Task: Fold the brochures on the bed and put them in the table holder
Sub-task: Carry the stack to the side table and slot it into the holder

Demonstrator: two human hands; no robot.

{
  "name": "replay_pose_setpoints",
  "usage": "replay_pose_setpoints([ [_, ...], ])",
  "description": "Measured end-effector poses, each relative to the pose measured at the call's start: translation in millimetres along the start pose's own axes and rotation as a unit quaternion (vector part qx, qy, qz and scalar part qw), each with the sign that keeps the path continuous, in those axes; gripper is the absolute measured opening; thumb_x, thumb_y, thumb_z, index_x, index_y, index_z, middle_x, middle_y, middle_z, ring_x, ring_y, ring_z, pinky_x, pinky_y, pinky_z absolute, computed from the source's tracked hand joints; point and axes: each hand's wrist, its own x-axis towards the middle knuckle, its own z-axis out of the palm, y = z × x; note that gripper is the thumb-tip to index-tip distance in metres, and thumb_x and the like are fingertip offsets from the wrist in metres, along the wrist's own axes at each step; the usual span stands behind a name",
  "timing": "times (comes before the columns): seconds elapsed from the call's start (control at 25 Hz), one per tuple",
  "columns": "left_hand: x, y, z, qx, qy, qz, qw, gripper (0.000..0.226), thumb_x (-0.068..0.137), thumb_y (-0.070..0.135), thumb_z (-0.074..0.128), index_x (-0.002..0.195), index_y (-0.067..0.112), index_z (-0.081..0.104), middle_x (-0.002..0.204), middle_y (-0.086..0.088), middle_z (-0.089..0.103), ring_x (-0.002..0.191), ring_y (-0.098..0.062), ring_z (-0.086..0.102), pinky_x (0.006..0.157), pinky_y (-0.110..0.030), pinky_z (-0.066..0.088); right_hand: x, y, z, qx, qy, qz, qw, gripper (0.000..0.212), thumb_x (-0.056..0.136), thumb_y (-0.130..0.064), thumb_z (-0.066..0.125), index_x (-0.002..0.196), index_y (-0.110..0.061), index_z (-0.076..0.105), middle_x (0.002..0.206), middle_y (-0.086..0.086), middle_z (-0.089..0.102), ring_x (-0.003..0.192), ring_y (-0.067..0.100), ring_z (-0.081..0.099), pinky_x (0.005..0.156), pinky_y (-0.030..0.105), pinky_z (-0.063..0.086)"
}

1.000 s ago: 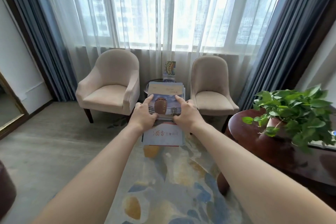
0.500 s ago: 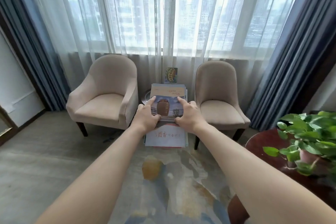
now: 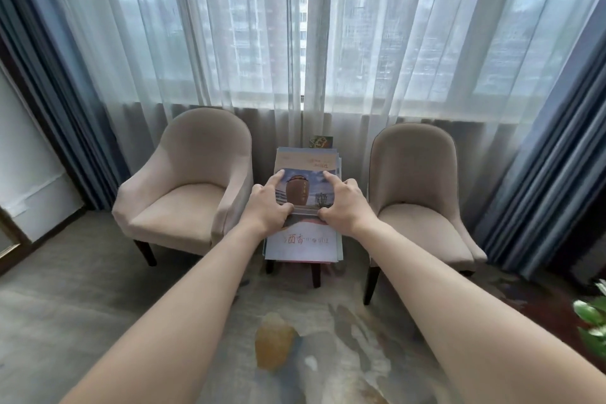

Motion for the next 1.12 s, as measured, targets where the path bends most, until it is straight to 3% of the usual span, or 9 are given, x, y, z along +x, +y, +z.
replay_pose_setpoints([
  [0.16,74.6,-15.9,9.2,-0.01,-0.006,-0.002,1.0,0.077,0.088,0.019,0.066,0.155,0.027,0.029,0.119,-0.015,0.054,0.092,-0.024,0.062,0.084,-0.03,0.05,75.6,7.9,13.1,-0.006,-0.006,0.004,1.0,0.086,0.086,-0.021,0.068,0.158,-0.03,0.022,0.134,0.011,0.039,0.107,0.028,0.053,0.084,0.027,0.047],
  [0.28,141.6,-36.4,18.4,-0.013,-0.013,0.0,1.0,0.077,0.088,0.02,0.066,0.155,0.03,0.028,0.12,-0.014,0.051,0.093,-0.023,0.06,0.082,-0.027,0.047,138.3,13.4,27.7,-0.008,-0.005,0.017,1.0,0.086,0.086,-0.021,0.068,0.158,-0.029,0.022,0.134,0.011,0.038,0.112,0.031,0.054,0.093,0.032,0.048],
  [0.44,229.7,-55.9,26.6,-0.021,-0.034,0.005,0.999,0.078,0.088,0.019,0.067,0.155,0.029,0.028,0.121,-0.014,0.049,0.095,-0.024,0.059,0.089,-0.03,0.048,216.2,15.5,40.0,-0.007,0.003,0.033,0.999,0.085,0.087,-0.021,0.069,0.158,-0.028,0.023,0.132,0.011,0.038,0.11,0.029,0.053,0.094,0.032,0.048],
  [0.76,373.6,-74.5,42.0,-0.024,-0.05,0.015,0.998,0.078,0.088,0.02,0.067,0.155,0.034,0.028,0.111,-0.006,0.041,0.074,-0.001,0.044,0.083,-0.021,0.035,347.3,26.7,44.1,-0.006,0.003,0.054,0.999,0.086,0.086,-0.02,0.069,0.158,-0.027,0.022,0.133,0.012,0.038,0.111,0.03,0.053,0.099,0.035,0.048],
  [1.12,533.0,-98.7,94.9,-0.018,-0.054,-0.008,0.998,0.079,0.089,0.021,0.067,0.155,0.034,0.026,0.112,-0.006,0.041,0.075,-0.002,0.046,0.081,-0.021,0.037,511.7,80.5,66.0,0.003,-0.014,0.059,0.998,0.086,0.086,-0.02,0.071,0.157,-0.028,0.023,0.131,0.01,0.038,0.107,0.027,0.053,0.093,0.032,0.05],
])
